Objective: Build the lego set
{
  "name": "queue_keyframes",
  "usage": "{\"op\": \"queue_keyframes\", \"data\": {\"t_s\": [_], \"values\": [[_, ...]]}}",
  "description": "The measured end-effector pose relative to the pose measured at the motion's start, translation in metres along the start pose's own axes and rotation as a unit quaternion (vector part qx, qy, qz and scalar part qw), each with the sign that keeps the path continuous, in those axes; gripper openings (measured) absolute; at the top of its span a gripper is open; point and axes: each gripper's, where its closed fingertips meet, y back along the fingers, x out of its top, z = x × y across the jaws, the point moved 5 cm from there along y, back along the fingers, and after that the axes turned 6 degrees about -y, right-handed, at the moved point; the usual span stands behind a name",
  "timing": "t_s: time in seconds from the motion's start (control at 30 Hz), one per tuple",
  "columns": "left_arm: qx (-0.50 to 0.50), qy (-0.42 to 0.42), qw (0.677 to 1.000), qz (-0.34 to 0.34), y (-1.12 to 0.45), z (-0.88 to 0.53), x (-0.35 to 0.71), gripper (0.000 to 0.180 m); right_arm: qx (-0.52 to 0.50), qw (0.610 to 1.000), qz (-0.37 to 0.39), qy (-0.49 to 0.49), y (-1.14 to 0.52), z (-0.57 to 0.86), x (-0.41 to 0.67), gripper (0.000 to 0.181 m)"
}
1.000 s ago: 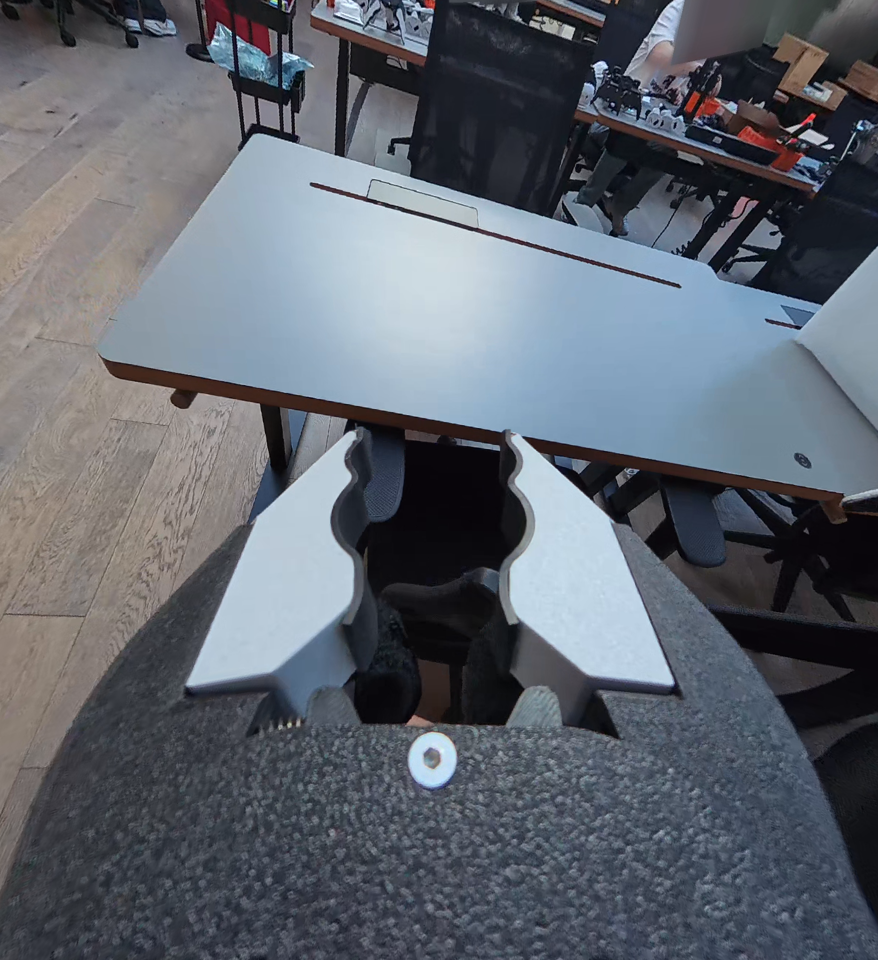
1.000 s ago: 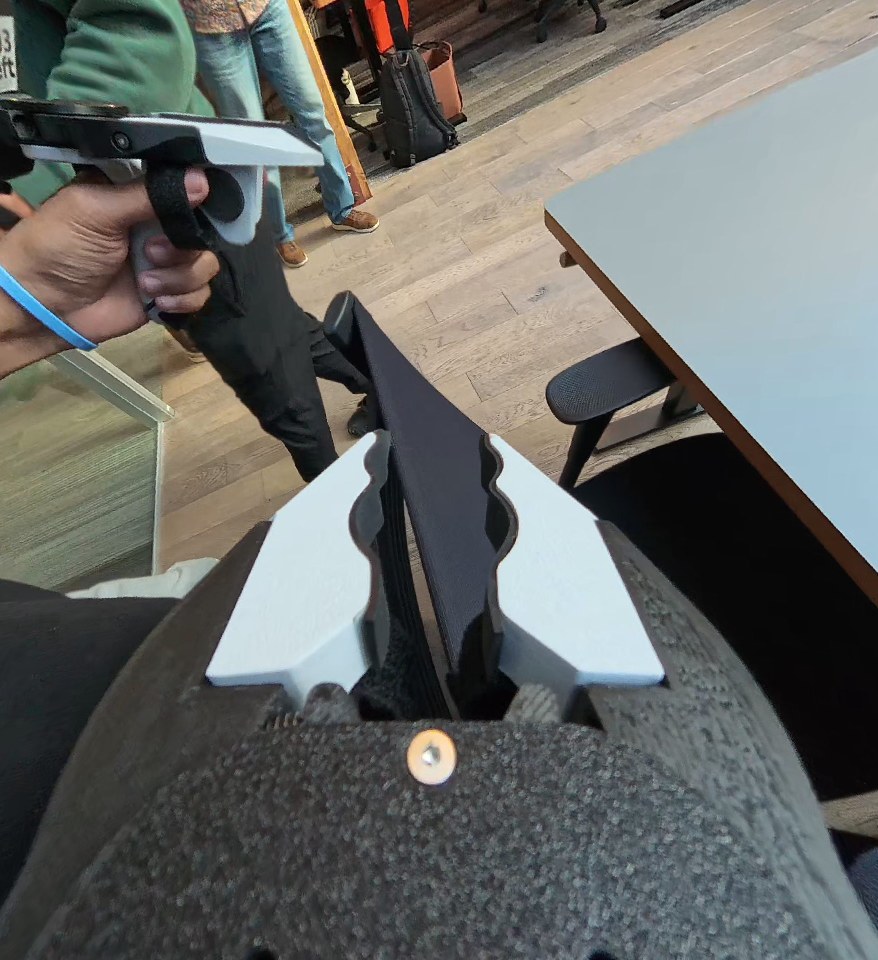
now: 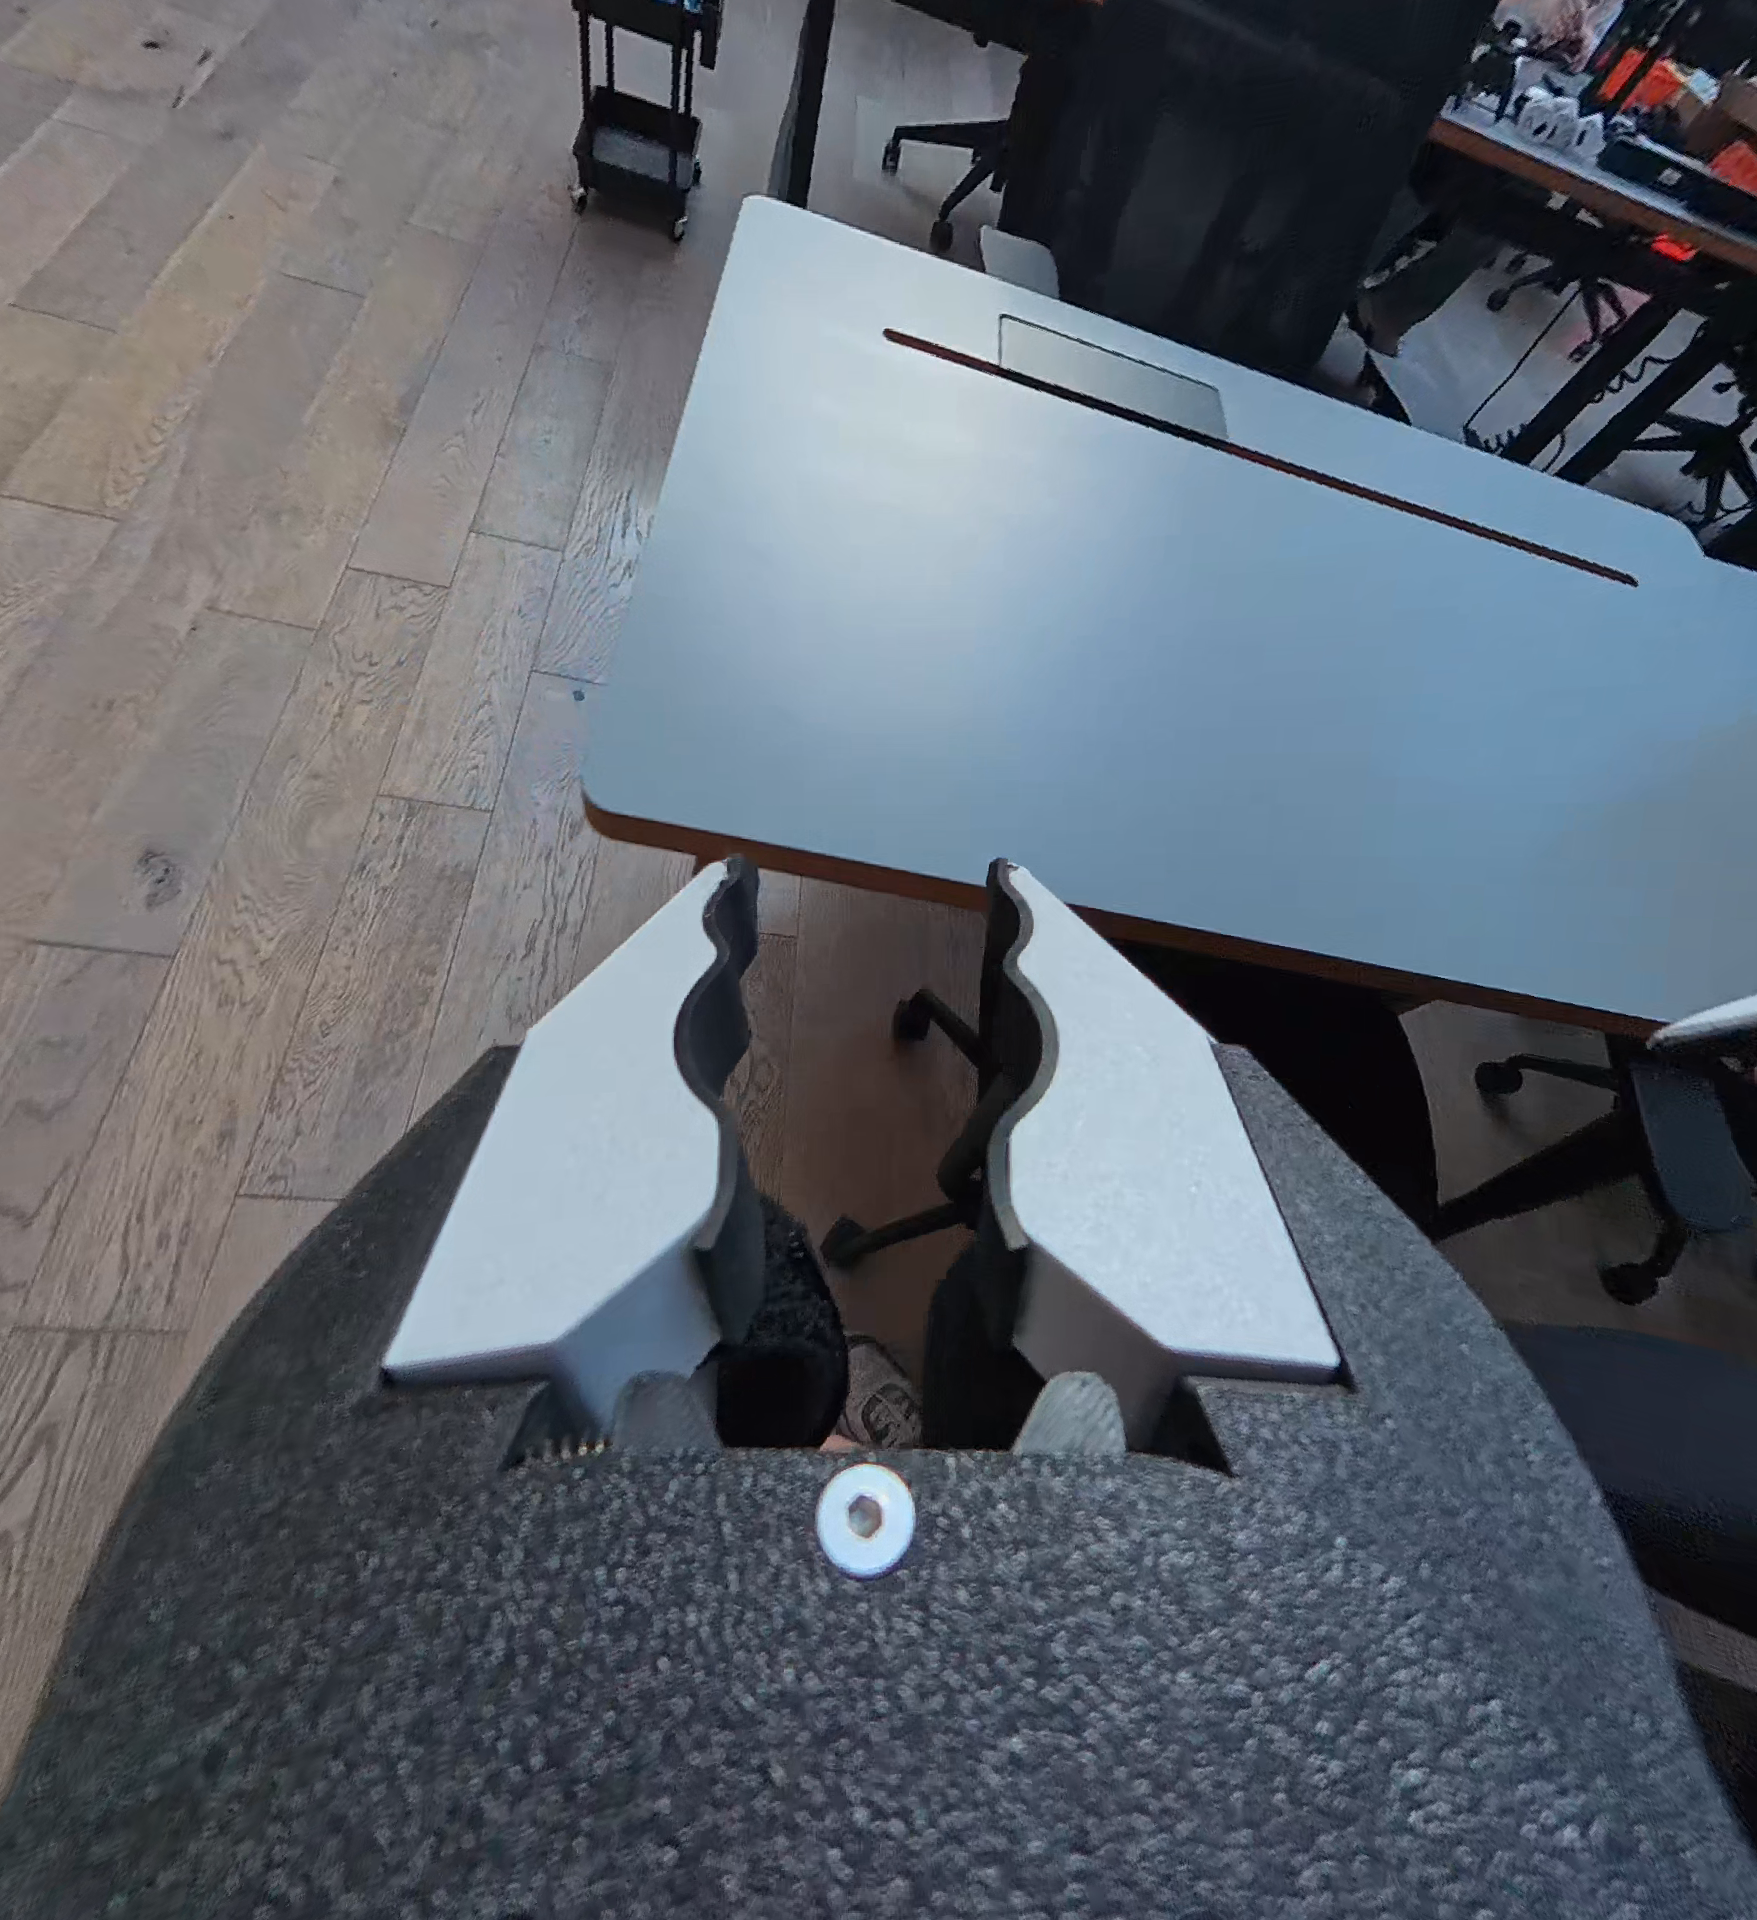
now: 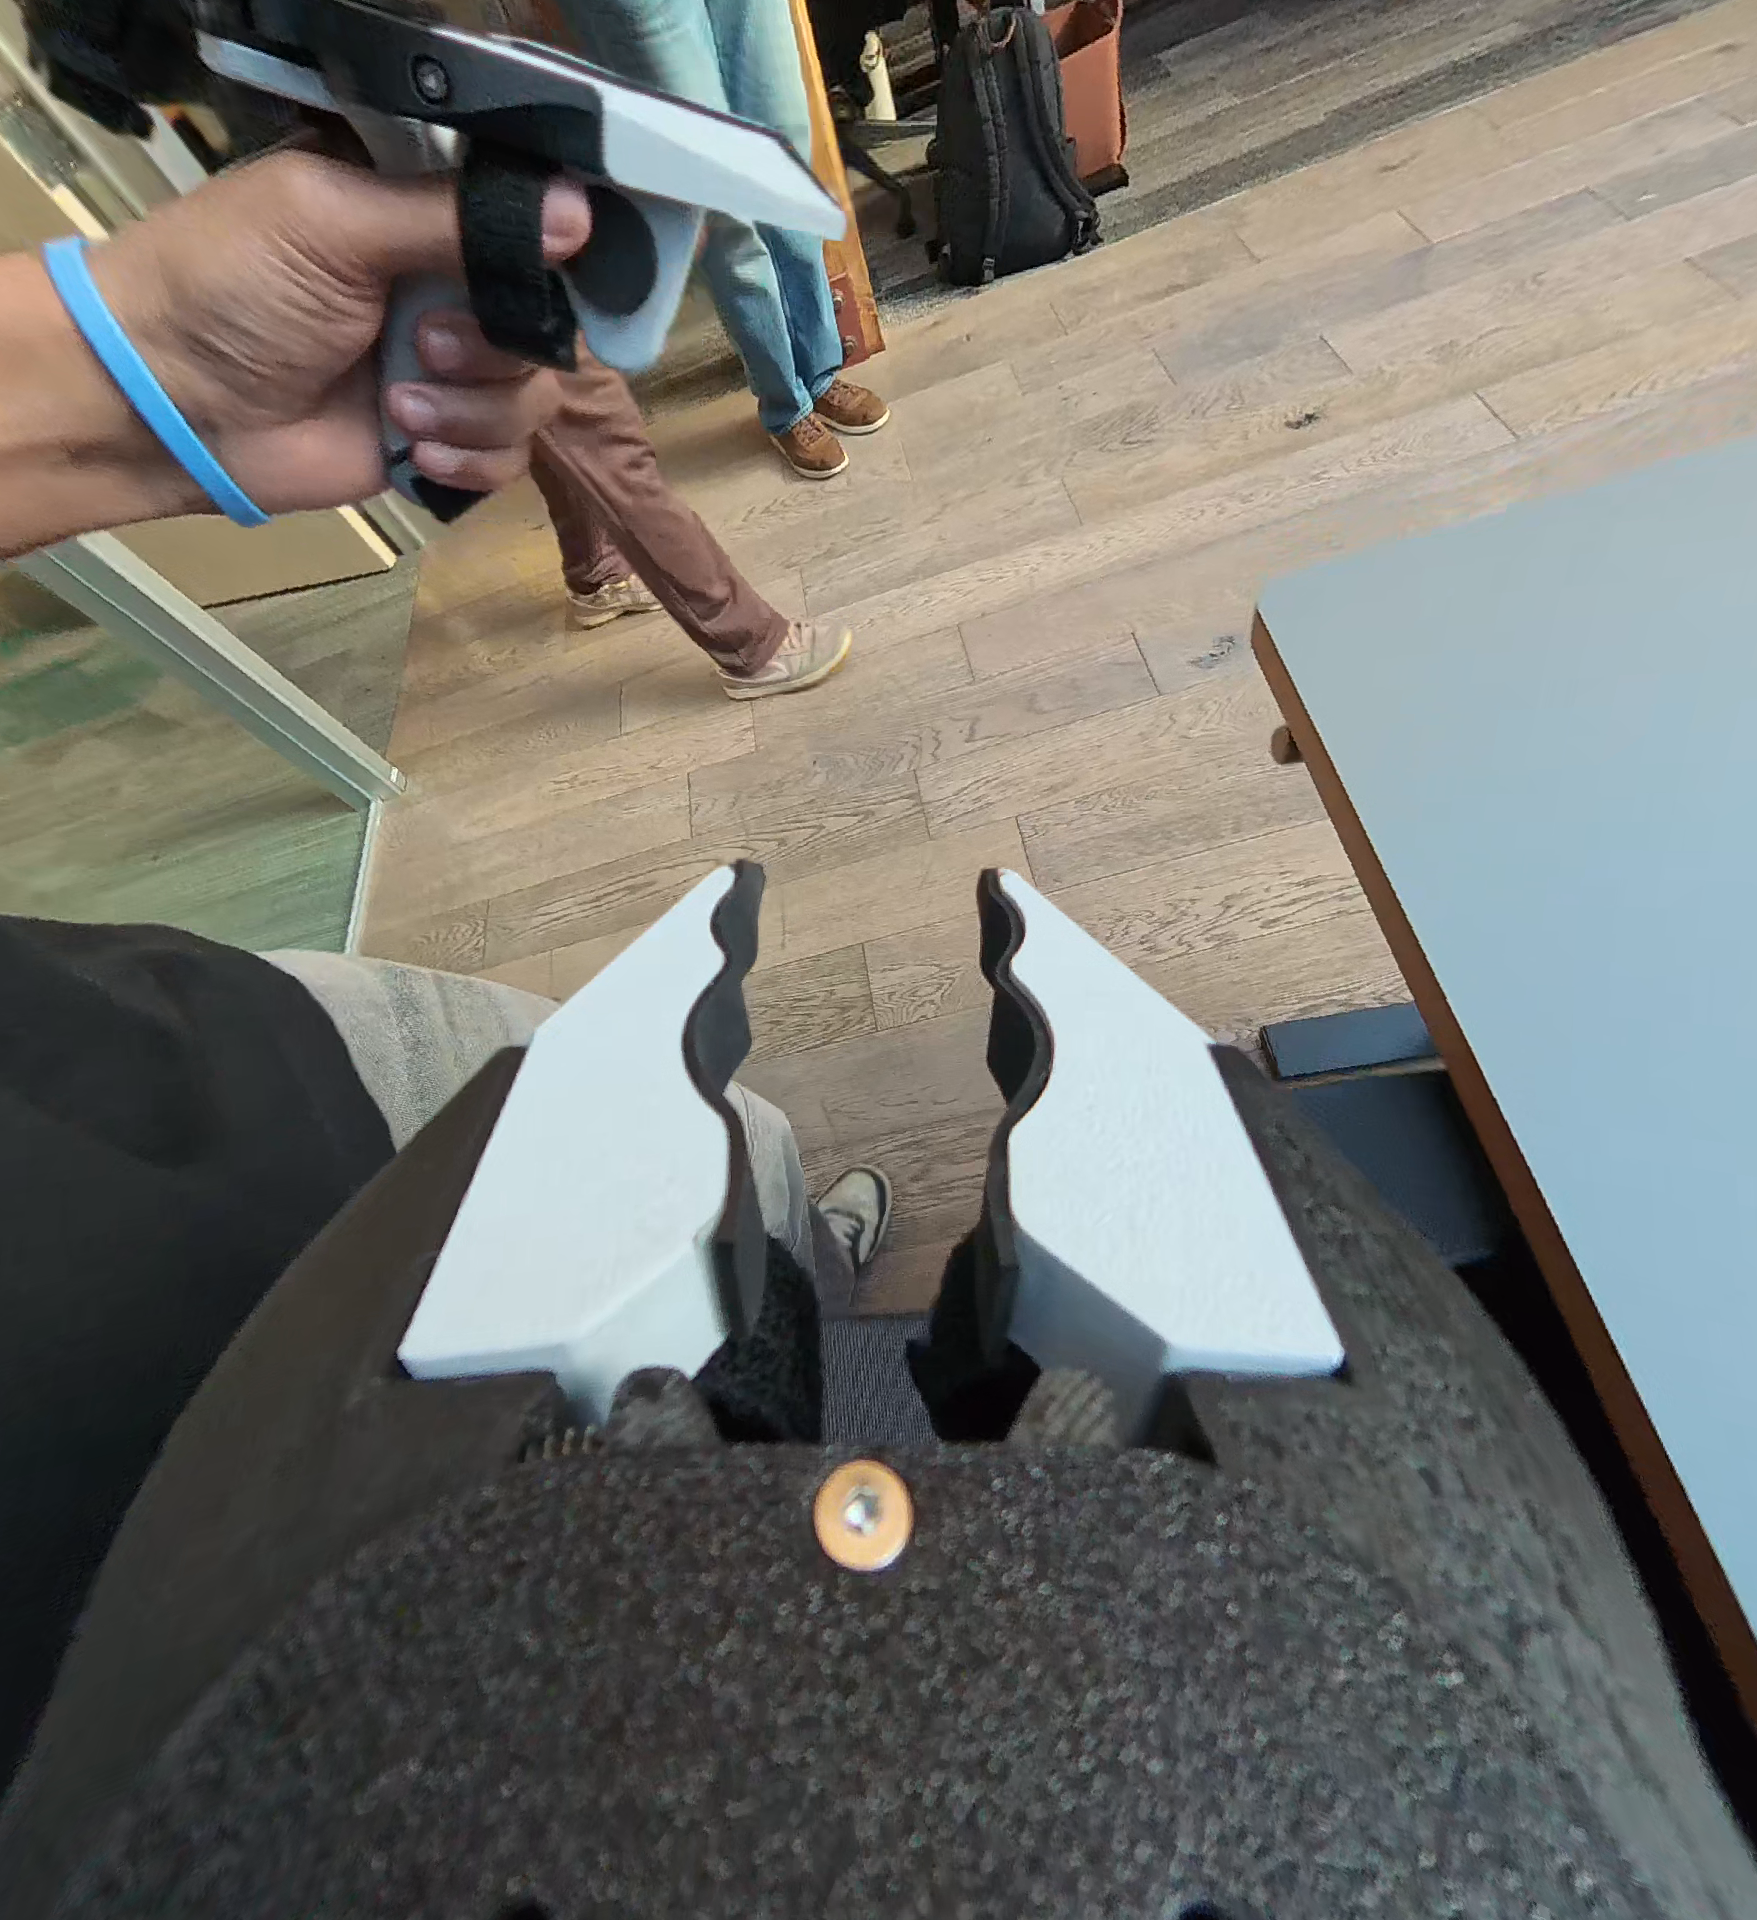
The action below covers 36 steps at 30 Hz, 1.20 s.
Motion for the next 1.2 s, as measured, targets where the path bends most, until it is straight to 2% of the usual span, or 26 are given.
{"op": "queue_keyframes", "data": {"t_s": [0.3,0.57,0.67,0.8,0.93,1.07,1.2], "values": [[0.109,0.009,0.994,-0.011,0.151,-0.119,-0.052,0.043,0.085,0.995,-0.032,0.049,-0.129,-0.064,0.056,0.042],[0.213,0.055,0.975,0.010,0.353,-0.242,-0.145,0.043,0.199,0.963,-0.098,0.152,-0.336,-0.238,0.105,0.041],[0.279,0.069,0.958,0.005,0.440,-0.282,-0.188,0.043,0.265,0.943,-0.104,0.170,-0.414,-0.333,0.126,0.041],[0.340,0.155,0.927,0.035,0.542,-0.329,-0.236,0.044,0.348,0.905,-0.124,0.213,-0.500,-0.458,0.142,0.041],[0.408,0.206,0.887,0.065,0.622,-0.381,-0.277,0.043,0.414,0.865,-0.138,0.246,-0.579,-0.565,0.148,0.042],[0.453,0.242,0.855,0.076,0.678,-0.451,-0.312,0.044,0.458,0.837,-0.149,0.259,-0.666,-0.647,0.157,0.049],[0.475,0.256,0.838,0.085,0.723,-0.548,-0.336,0.043,0.470,0.826,-0.138,0.278,-0.778,-0.707,0.177,0.054]]}}
